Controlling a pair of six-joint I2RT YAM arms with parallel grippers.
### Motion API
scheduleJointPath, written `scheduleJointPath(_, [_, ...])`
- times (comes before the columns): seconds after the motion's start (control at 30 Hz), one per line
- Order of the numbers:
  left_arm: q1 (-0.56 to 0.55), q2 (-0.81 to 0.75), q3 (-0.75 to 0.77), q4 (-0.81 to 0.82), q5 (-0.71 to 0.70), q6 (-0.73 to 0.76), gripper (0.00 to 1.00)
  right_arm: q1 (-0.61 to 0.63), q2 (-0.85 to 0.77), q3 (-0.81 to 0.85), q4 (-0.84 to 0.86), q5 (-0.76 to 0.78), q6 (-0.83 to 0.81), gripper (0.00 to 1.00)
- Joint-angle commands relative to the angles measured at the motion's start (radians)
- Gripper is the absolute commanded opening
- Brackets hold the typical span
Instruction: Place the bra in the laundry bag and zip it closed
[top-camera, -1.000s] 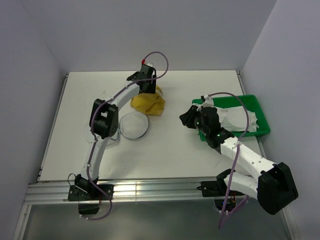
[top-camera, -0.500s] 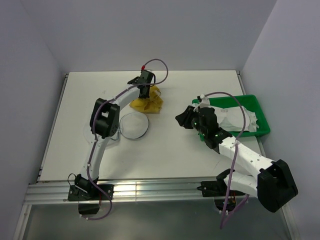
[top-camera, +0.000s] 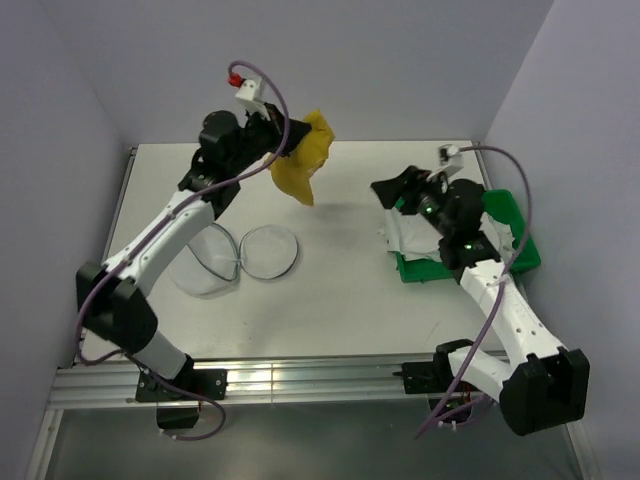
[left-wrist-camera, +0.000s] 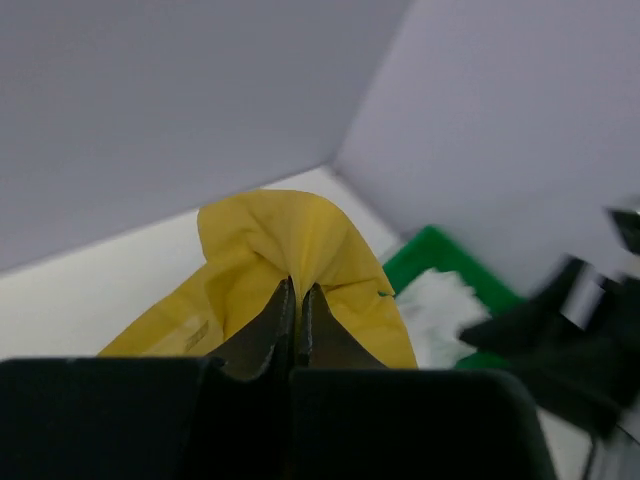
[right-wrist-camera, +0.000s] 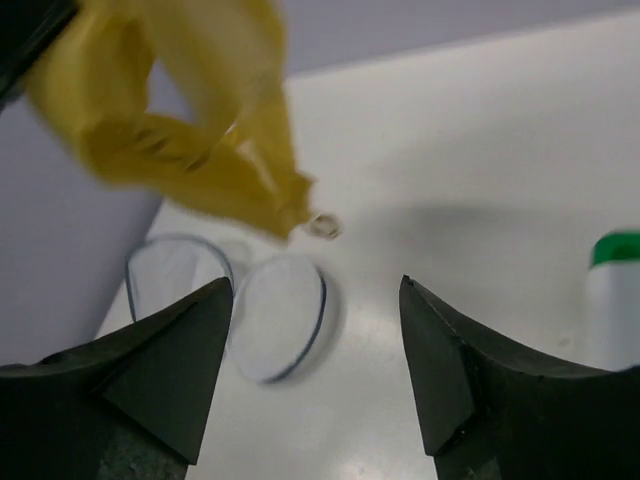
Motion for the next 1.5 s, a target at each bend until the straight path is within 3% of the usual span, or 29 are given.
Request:
scheduleJointPath(0.0, [0.014,-0.148,-0.116,0.344,0.360,-0.121,0.00,-0.160,-0.077,0.108,0.127,-0.319,0.020,0.78])
scheduleJointPath(0.1, [0.040,-0.194,-0.159,0.501,0.589,-0.279,0.00,-0.202,-0.118,0.142,0.173,-0.452,-0.031,0.87])
scheduleJointPath(0.23, [0.058,-0.198,-0.194,0.936,0.789,-0.558,0.00,-0.211,-0.146,0.119,0.296,-0.629,-0.052,0.94])
scheduleJointPath(0.33, [0.058,-0.138,-0.185,1.174,0.904,-0.895,0.00,-0.211,-0.128,0.131,0.417,-0.774,0.021,0.96])
scheduleJointPath(0.4, [0.060,-0.064,-0.166,1.433,0.931,-1.046,0.00,-0.199,-0.109,0.128,0.567,-0.843,0.129,0.96])
scheduleJointPath(0.43, [0.060,-0.037,-0.158,1.521,0.925,-1.206,0.00,-0.194,-0.108,0.126,0.596,-0.855,0.142,0.96])
scheduleJointPath(0.47, [0.058,-0.011,-0.141,1.698,0.914,-1.282,0.00,-0.188,-0.105,0.131,0.595,-0.867,0.135,0.97])
scheduleJointPath(0.5, [0.057,0.046,-0.126,1.769,0.903,-1.359,0.00,-0.164,-0.097,0.152,0.565,-0.878,0.077,0.97])
scheduleJointPath(0.6, [0.023,0.080,-0.112,1.778,0.908,-1.398,0.00,-0.104,-0.065,0.233,0.323,-0.884,-0.114,0.98])
scheduleJointPath(0.67, [-0.001,0.077,-0.113,1.779,0.931,-1.392,0.00,-0.038,-0.060,0.260,0.144,-0.773,-0.228,0.98])
scheduleJointPath(0.73, [-0.014,0.068,-0.118,1.778,0.945,-1.384,0.00,-0.018,-0.045,0.283,0.071,-0.733,-0.333,0.98])
scheduleJointPath(0.87, [-0.040,0.040,-0.133,1.778,0.949,-1.381,0.00,-0.019,-0.017,0.255,0.129,-0.743,-0.316,0.99])
scheduleJointPath(0.97, [-0.066,0.026,-0.133,1.779,0.972,-1.385,0.00,-0.024,-0.011,0.266,0.077,-0.777,-0.367,0.99])
scheduleJointPath(1.13, [-0.069,-0.023,-0.170,1.778,1.003,-1.381,0.00,-0.058,-0.100,0.261,0.015,-0.875,-0.439,0.98])
scheduleJointPath(1.3, [-0.068,-0.063,-0.228,1.767,1.009,-1.364,0.00,-0.122,-0.132,0.246,0.047,-0.909,-0.408,0.99])
scheduleJointPath(1.47, [-0.075,-0.057,-0.237,1.776,1.011,-1.376,0.00,-0.082,-0.082,0.200,0.401,-1.061,-0.130,1.00])
